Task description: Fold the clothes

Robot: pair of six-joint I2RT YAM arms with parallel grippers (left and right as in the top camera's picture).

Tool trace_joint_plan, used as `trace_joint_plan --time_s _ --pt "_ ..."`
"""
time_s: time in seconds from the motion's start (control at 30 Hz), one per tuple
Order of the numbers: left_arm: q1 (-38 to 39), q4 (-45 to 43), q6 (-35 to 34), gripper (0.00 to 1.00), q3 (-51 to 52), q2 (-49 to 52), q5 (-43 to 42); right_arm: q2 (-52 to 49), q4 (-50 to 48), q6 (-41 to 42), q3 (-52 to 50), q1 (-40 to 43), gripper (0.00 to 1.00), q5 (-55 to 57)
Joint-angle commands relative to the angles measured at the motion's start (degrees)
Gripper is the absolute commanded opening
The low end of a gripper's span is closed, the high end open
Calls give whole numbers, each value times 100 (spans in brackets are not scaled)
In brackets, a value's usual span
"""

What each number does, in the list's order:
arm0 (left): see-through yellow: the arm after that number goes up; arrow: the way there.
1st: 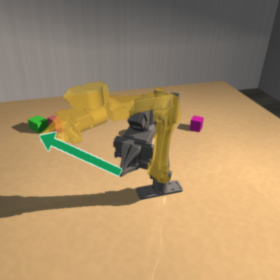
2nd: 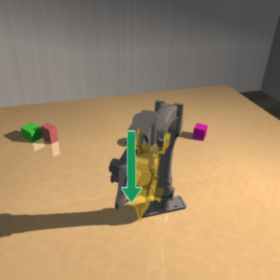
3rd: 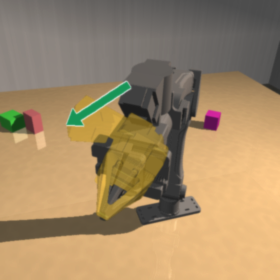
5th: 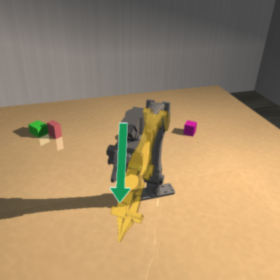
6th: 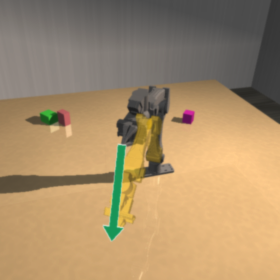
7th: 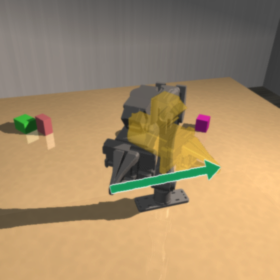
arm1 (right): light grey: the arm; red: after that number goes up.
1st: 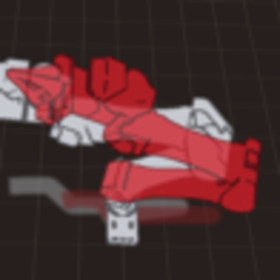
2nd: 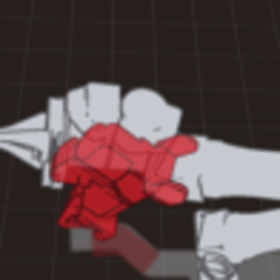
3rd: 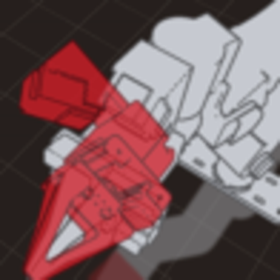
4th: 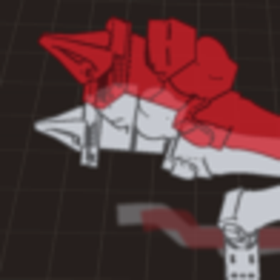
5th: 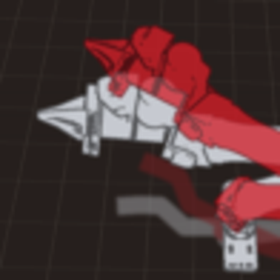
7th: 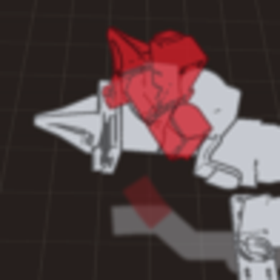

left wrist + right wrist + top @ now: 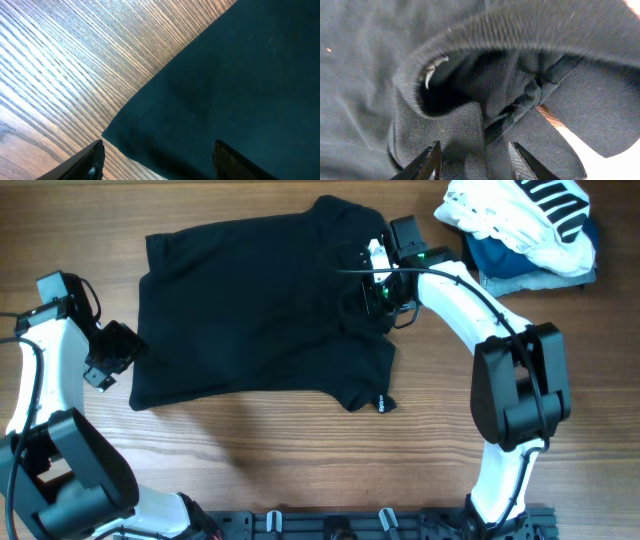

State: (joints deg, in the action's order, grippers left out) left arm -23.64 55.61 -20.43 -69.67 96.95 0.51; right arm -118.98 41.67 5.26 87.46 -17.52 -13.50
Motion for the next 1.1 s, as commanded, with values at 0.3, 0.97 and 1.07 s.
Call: trace_joint_plan --time_s 0.3,0.97,1.07 --pt "-22 -17 9 70 42 -76 -70 -188 136 -63 -61 33 4 -835" --pt "-22 -81 9 70 42 -76 -72 -293 -748 -533 17 640 41 -1805" --pt "-22 -83 9 70 42 -76 -72 -389 -1038 -531 17 605 43 -1808"
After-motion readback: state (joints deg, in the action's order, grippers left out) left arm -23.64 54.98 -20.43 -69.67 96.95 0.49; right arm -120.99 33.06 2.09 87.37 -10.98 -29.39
